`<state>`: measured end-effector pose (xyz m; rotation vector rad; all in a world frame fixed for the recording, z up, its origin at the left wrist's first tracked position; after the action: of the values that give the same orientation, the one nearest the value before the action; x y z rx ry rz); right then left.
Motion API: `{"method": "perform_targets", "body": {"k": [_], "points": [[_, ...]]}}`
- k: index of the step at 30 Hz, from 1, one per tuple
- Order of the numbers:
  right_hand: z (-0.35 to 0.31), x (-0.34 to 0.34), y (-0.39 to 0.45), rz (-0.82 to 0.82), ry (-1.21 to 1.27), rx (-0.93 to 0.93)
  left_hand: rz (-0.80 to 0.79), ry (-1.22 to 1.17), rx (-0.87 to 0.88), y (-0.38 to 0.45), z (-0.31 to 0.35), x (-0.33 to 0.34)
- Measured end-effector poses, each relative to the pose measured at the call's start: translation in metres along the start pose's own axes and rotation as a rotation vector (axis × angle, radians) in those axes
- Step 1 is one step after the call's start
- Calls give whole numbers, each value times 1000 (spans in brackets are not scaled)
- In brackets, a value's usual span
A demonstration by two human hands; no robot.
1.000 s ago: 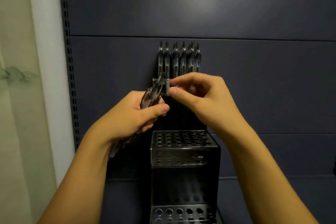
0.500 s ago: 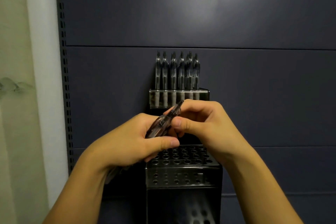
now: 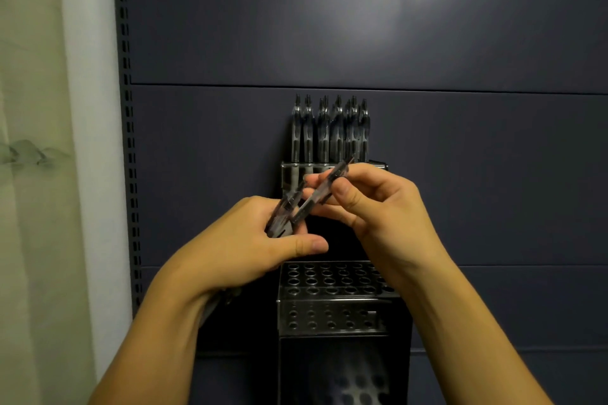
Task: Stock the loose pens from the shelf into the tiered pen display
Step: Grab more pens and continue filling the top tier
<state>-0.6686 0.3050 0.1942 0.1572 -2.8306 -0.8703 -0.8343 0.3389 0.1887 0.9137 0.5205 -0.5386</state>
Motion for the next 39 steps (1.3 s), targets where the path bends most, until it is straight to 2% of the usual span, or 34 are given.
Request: {"method": "perform_targets", "body": {"k": [5, 9, 13, 16, 19, 24, 39], "points": [[-19, 6, 11, -9, 5, 26, 86, -131, 41, -1, -4, -6], [-61, -14, 28, 131, 59, -67, 156, -213, 25, -3, -13, -10], [-108, -44, 50, 359, -255, -184, 206, -278, 29, -1, -18, -10], [-126, -51, 65, 425, -478, -176, 213, -281, 38, 1, -18, -9], [-127, -52, 76, 417, -592, -118, 210, -274, 36, 2, -19, -8], [-112, -54, 83, 398, -639, -28, 192, -251, 33, 2, -21, -7], [-118, -54, 80, 354, -770, 1, 139, -207, 23, 5, -26, -2]]}}
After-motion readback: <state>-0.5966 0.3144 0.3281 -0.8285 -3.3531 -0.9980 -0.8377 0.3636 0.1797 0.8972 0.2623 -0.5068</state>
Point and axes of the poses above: each hand's wrist, its own y-axis towards the middle knuckle, its own x-axis out of the palm, z = x × y, the point moved 4 cm from there along y, towards the middle knuckle, and after that the axes turned 12 degrees about x, right-handed, at the moved point
